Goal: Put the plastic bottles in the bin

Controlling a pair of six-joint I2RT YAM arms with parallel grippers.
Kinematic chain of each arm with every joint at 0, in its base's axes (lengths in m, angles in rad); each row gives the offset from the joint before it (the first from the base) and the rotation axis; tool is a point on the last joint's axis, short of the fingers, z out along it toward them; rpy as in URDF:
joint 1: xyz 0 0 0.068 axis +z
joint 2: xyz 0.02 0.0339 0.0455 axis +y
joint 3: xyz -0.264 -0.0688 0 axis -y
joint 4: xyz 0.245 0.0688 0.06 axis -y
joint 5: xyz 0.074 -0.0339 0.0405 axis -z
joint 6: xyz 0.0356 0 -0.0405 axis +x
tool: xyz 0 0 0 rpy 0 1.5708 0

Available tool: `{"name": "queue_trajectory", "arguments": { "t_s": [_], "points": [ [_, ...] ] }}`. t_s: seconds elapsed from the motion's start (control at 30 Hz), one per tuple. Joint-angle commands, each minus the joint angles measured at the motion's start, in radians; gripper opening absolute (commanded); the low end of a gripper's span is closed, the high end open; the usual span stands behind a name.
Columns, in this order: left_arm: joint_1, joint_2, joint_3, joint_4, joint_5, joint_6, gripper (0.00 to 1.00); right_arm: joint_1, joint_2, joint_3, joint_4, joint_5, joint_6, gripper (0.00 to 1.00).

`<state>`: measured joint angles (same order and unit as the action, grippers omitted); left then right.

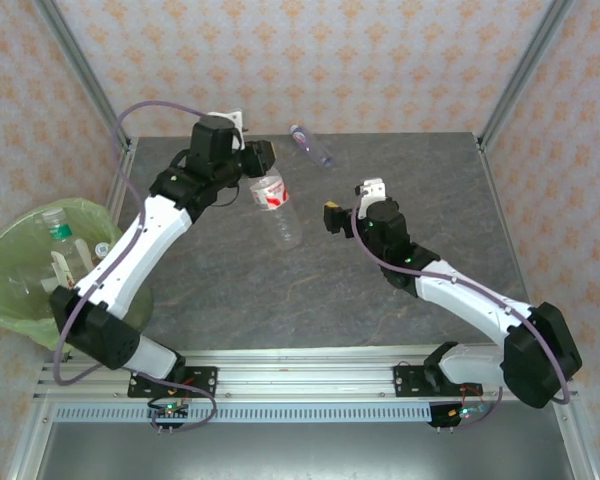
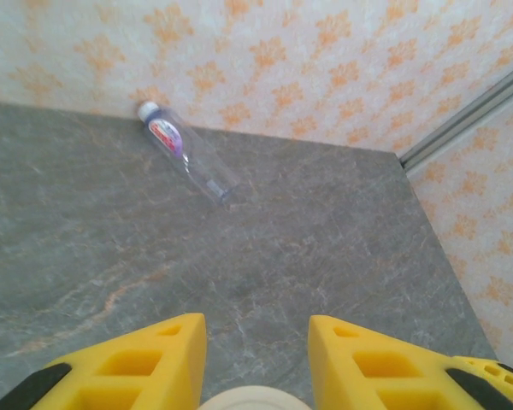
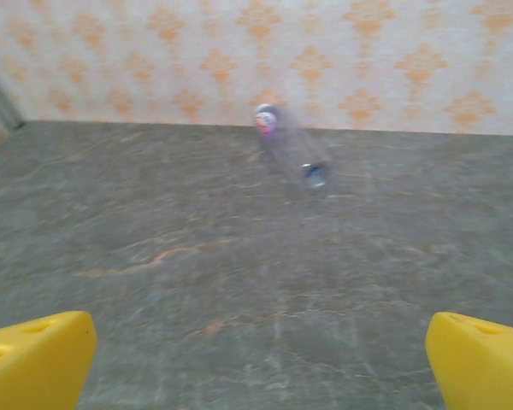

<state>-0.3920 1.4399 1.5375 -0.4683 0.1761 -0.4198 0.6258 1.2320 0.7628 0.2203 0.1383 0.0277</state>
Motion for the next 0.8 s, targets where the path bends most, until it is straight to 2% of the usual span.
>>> {"name": "queue_trajectory", "arguments": {
  "t_s": [0.0, 0.17, 0.5, 0.63, 0.77],
  "points": [
    [0.003, -0.061, 0.022, -0.080, -0.117, 0.071, 0.00, 0.002, 0.027, -0.005, -0.001, 0.170, 0.067, 0.99],
    [0.003, -0.140, 0.036, -0.130, -0.212, 0.121, 0.00, -0.011, 0.076, 0.010, -0.007, 0.250, 0.119, 0.99],
    [0.003, -0.193, 0.213, -0.281, -0.306, 0.204, 0.00, -0.021, 0.130, 0.032, 0.017, 0.198, 0.141, 0.99],
    [0.003, -0.196, 0.301, -0.346, -0.412, 0.240, 0.00, -0.023, 0.133, 0.034, 0.017, 0.201, 0.142, 0.99],
    [0.003, -0.191, 0.389, -0.414, -0.579, 0.277, 0.00, -0.023, 0.138, 0.034, 0.017, 0.205, 0.138, 0.99]
  ]
}}
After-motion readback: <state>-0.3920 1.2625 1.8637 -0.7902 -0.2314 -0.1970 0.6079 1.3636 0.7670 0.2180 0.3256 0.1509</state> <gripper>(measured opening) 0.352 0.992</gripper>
